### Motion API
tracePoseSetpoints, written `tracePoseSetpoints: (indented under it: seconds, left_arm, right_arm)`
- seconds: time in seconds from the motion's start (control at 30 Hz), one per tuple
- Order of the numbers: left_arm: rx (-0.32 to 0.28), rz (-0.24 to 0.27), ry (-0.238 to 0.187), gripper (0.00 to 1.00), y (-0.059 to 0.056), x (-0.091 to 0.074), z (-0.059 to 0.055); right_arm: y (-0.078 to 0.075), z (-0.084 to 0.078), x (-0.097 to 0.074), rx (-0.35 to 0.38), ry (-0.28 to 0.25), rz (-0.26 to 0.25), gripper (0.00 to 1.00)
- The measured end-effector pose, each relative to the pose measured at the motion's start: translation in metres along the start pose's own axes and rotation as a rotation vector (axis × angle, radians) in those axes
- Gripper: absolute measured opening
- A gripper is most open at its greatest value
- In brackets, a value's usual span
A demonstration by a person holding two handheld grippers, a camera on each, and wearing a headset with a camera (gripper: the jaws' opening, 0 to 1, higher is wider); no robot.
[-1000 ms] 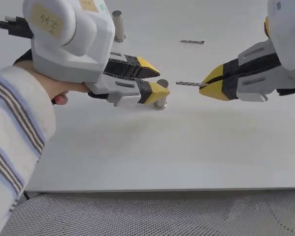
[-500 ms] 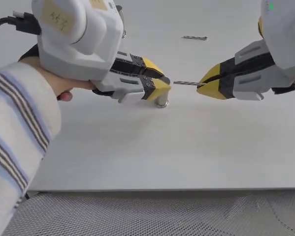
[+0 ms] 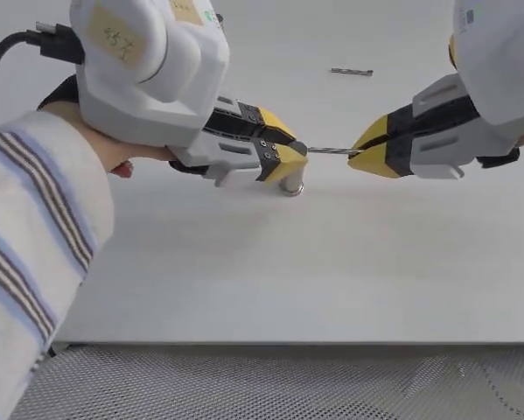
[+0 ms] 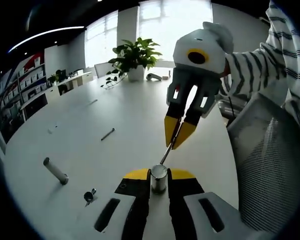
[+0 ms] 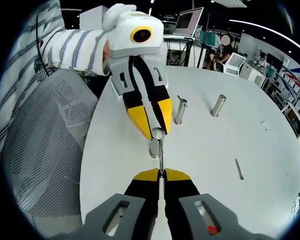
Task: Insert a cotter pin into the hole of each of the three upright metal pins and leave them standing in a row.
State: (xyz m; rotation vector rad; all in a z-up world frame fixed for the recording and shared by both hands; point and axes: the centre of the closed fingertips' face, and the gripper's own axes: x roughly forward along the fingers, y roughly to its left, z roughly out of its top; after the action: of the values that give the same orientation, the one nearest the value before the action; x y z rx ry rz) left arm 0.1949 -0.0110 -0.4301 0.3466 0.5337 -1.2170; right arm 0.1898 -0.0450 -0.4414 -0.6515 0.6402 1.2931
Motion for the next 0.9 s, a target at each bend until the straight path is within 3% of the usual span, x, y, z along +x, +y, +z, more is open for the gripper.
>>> tracePoseSetpoints:
  seconds: [0.27, 0.57, 0.9]
  left_arm:
    - [0.009, 0.002, 0.013, 0.1, 0.002, 0.001, -0.001]
    - [0.001, 0.014, 0.013, 0.09, -0.005, 0.002, 0.002]
    - [-0.006, 0.015, 0.01, 0.09, -0.001, 0.001, -0.001]
  right_arm:
    - [0.001, -0.002, 0.004, -0.009, 0.006, 0.019, 0.0]
    - [-0.002, -0.001, 0.012, -0.021, 0.018, 0.028, 0.0]
    - [0.0, 0.009, 0.024, -0.042, 0.01, 0.042, 0.0]
